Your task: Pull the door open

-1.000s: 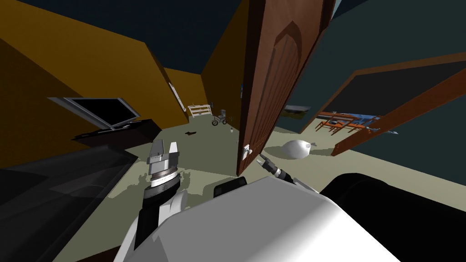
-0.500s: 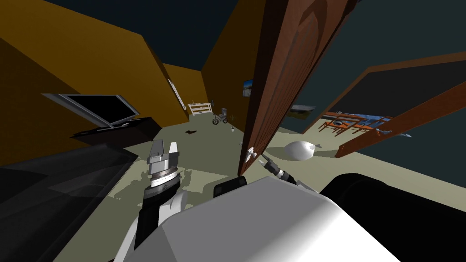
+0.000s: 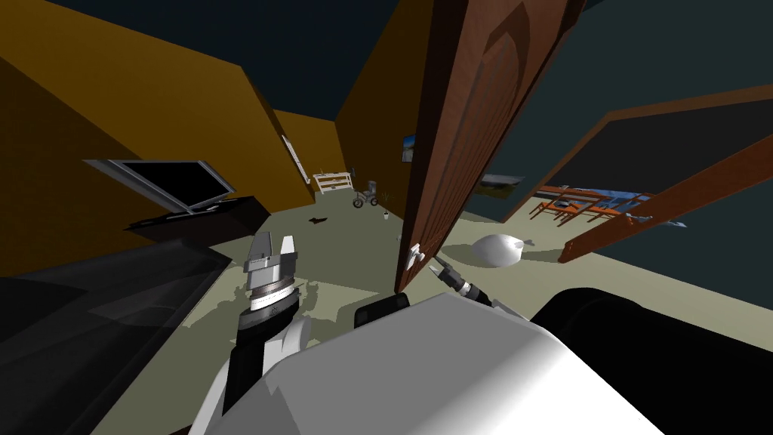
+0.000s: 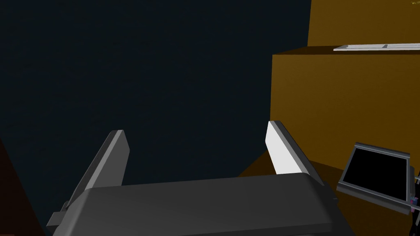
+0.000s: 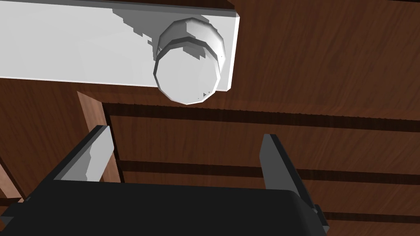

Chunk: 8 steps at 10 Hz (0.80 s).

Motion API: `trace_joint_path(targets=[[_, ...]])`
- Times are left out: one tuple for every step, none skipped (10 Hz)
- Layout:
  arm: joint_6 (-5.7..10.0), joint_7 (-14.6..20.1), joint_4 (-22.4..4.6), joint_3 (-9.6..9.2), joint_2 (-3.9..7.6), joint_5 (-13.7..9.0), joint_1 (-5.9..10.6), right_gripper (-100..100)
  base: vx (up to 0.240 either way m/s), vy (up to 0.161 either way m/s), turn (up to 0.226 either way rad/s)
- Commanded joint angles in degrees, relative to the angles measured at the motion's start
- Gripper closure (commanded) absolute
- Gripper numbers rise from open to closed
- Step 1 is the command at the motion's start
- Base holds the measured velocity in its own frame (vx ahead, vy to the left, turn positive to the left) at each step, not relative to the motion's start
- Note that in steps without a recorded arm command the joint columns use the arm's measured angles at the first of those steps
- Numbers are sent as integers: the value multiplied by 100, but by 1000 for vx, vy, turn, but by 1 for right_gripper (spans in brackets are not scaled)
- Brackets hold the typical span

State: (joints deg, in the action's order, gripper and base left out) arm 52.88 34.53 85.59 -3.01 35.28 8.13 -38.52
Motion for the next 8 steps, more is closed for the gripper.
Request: trace_joint_path(targets=[[0,0,0,0,0,0,0,-100,4,6,-17],[0,0,0,0,0,0,0,-100,5,8,-22],[0,0,0,0,0,0,0,-100,0,0,0],[116,-55,-26,79,-90,-42,-165,-100,-39,-45,168],[157,-74,-35,106,-121,-57,-223,-100,-47,-56,215],[246,-116,-56,167,-190,-90,-350,-100,-43,-54,201],[296,-139,-67,201,-228,-108,-421,-100,-33,-42,149],[403,-189,-91,273,-310,-147,-573,-100,-35,-35,164]])
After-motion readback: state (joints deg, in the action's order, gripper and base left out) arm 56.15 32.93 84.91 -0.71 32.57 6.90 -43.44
